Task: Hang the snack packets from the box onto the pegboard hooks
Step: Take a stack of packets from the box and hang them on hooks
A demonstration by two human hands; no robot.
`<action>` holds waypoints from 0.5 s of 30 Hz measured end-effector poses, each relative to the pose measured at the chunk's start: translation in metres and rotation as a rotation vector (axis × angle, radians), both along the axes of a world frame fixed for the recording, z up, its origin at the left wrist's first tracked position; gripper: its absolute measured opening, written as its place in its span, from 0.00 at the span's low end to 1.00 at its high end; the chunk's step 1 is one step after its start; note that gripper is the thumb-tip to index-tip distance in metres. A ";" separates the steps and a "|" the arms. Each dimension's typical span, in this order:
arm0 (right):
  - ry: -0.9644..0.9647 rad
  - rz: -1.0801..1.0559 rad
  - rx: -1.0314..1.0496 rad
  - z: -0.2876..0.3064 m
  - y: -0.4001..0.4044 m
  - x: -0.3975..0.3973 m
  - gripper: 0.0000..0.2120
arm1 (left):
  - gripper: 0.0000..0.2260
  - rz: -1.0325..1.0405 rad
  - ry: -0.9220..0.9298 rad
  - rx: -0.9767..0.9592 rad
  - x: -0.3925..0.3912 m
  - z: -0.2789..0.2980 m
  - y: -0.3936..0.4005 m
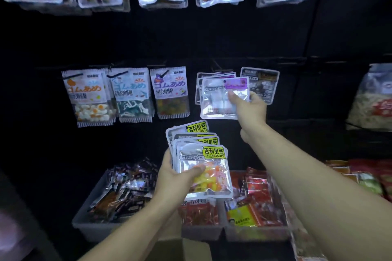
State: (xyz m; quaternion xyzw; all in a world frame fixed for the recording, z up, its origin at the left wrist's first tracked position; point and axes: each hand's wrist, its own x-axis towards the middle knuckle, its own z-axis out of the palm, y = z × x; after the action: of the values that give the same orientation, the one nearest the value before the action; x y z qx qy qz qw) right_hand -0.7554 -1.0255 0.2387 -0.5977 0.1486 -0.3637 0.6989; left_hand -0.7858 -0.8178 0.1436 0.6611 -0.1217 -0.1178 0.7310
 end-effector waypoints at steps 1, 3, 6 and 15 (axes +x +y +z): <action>0.012 0.000 0.003 -0.001 0.000 0.003 0.06 | 0.25 0.004 0.013 -0.007 -0.003 0.002 -0.003; 0.020 0.008 0.015 -0.002 -0.002 0.006 0.05 | 0.24 0.021 0.053 -0.015 -0.006 0.005 -0.007; 0.032 0.030 0.026 -0.003 -0.001 0.007 0.06 | 0.24 0.051 0.067 -0.020 -0.008 0.007 -0.008; 0.093 0.041 0.087 -0.014 -0.002 0.015 0.15 | 0.25 0.084 0.019 -0.119 -0.007 0.006 -0.008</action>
State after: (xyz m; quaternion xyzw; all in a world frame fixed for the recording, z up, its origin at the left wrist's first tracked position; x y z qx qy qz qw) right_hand -0.7406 -1.0277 0.2249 -0.5858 0.1843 -0.3141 0.7240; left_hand -0.7932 -0.8254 0.1499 0.6198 -0.0937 -0.0859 0.7744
